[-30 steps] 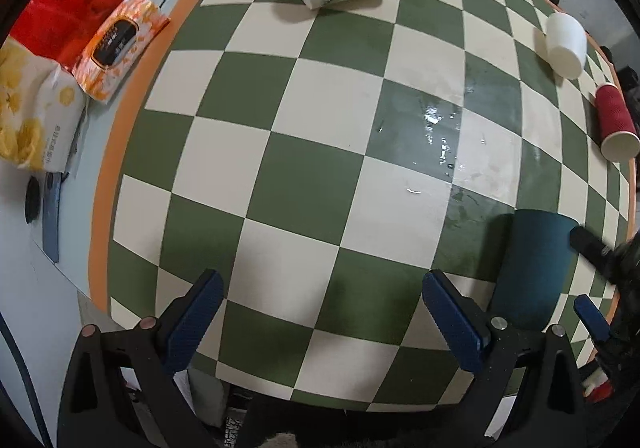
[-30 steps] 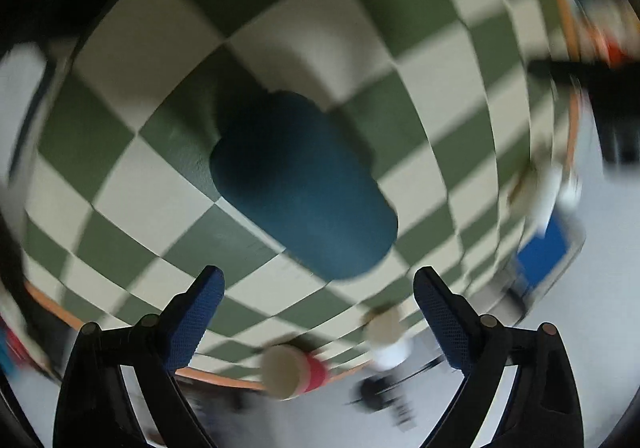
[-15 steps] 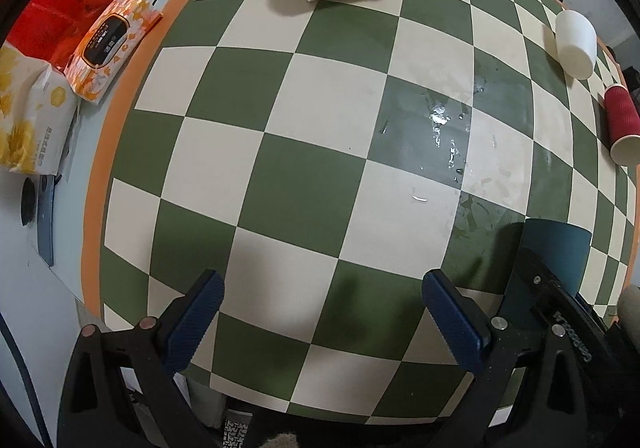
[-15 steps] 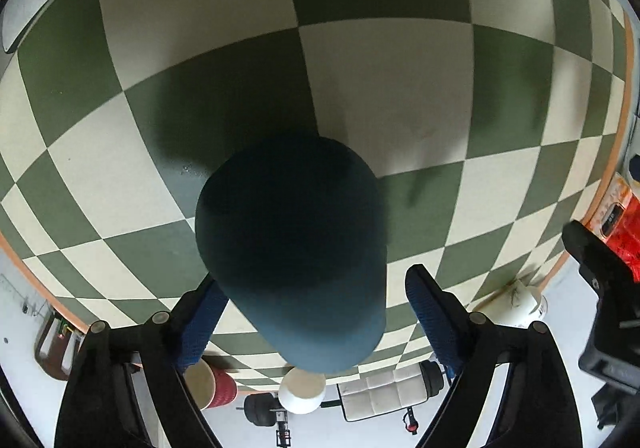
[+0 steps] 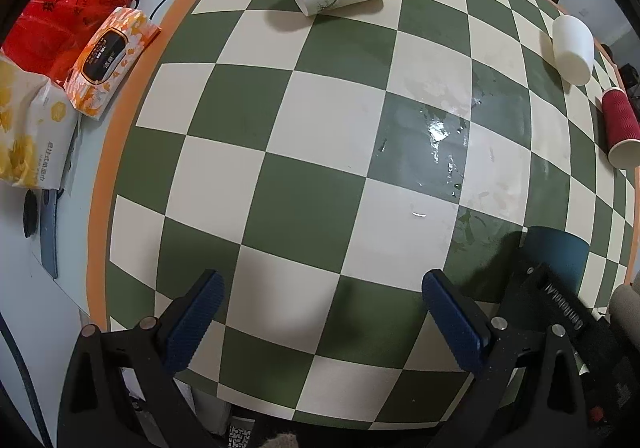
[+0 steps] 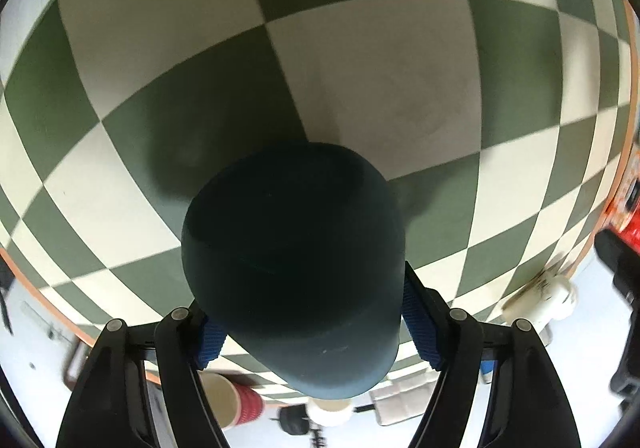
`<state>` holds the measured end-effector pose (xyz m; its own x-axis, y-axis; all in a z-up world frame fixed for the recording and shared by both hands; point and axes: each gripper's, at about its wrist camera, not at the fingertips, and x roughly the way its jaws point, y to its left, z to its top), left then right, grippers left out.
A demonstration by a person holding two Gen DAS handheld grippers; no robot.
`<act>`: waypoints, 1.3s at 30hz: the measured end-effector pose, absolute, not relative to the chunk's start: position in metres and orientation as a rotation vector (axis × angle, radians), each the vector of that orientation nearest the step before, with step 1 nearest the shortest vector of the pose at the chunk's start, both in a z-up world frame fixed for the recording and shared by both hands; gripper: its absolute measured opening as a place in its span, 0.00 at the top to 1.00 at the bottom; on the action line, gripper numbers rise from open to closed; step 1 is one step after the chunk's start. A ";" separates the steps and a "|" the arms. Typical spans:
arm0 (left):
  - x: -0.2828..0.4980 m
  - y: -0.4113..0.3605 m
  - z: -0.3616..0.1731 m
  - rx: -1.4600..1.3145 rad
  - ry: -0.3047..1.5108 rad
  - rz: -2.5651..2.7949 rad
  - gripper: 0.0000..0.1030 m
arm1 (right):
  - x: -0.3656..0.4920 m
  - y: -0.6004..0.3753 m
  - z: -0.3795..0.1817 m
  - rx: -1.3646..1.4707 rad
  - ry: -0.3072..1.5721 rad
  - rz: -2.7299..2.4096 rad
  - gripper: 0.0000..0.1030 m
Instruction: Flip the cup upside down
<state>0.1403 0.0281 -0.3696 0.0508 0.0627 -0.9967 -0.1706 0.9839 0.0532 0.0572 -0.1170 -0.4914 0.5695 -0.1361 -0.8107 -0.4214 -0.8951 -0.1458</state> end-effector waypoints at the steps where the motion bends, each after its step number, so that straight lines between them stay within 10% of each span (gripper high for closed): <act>1: 0.142 0.029 -0.370 -0.087 1.510 0.177 0.02 | 0.066 -0.112 -0.491 -2.460 0.483 1.234 0.26; 26: 0.161 0.009 -0.348 -0.018 1.444 0.127 0.01 | 0.210 -0.089 -0.459 -1.110 1.865 0.744 0.29; 39: 0.163 -0.005 -0.345 0.004 1.437 0.100 0.01 | 0.254 -0.108 -0.443 -0.747 1.871 0.635 0.30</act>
<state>0.1627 -0.0047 -0.3454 0.1296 0.0711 -0.9890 -0.0665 0.9958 0.0628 0.2537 -0.1080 -0.4427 -0.3257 -0.2170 -0.9202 -0.7323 0.6736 0.1003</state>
